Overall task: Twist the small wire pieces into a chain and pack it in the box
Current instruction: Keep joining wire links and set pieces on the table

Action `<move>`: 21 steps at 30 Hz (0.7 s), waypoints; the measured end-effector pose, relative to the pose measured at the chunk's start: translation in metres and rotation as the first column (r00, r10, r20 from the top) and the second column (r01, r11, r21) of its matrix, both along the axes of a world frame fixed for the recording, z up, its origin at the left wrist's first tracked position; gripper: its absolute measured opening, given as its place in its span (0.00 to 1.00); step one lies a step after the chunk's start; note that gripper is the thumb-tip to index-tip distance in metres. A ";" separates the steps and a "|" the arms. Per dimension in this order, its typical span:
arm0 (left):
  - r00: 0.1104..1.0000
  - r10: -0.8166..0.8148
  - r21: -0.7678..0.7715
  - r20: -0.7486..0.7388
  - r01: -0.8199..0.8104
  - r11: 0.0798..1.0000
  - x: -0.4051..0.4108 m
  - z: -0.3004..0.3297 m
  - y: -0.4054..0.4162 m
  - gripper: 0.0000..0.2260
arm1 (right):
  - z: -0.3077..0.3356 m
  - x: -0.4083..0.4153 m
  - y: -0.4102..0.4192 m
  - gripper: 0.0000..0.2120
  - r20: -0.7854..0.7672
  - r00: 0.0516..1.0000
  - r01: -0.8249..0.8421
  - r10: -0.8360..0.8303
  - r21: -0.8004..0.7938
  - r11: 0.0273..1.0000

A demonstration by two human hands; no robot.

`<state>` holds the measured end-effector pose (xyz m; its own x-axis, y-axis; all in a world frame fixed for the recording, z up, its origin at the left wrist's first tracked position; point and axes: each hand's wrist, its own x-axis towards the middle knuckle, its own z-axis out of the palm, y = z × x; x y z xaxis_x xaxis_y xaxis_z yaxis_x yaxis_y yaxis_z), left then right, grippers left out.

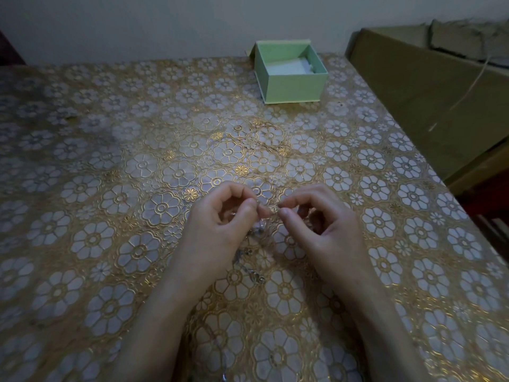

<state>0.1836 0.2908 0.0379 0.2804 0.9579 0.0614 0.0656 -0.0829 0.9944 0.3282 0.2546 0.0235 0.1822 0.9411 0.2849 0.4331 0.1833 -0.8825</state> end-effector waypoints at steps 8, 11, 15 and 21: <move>0.985 0.033 -0.102 0.171 -0.015 0.995 -0.004 -0.002 0.004 0.02 | -0.004 0.000 0.002 0.04 0.089 0.994 -0.059 0.064 -0.062 0.996; 0.983 0.061 -0.107 0.174 -0.043 0.993 -0.005 0.000 0.004 0.06 | -0.003 0.000 0.002 0.05 0.094 0.993 -0.064 0.071 -0.078 0.995; 0.981 0.044 -0.091 0.188 -0.027 0.996 -0.007 0.000 0.005 0.03 | -0.002 -0.001 0.000 0.04 0.054 0.996 -0.070 0.074 -0.076 0.995; 0.989 -0.003 -0.066 0.147 0.013 0.998 -0.008 0.001 0.003 0.01 | 0.003 -0.001 -0.002 0.04 -0.158 0.986 -0.071 0.051 -0.118 0.990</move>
<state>0.1752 0.2942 0.0384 0.2808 0.9590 0.0390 -0.0819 -0.0165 0.9965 0.3271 0.2529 0.0267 0.1560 0.9779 0.1391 0.2812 0.0910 -0.9553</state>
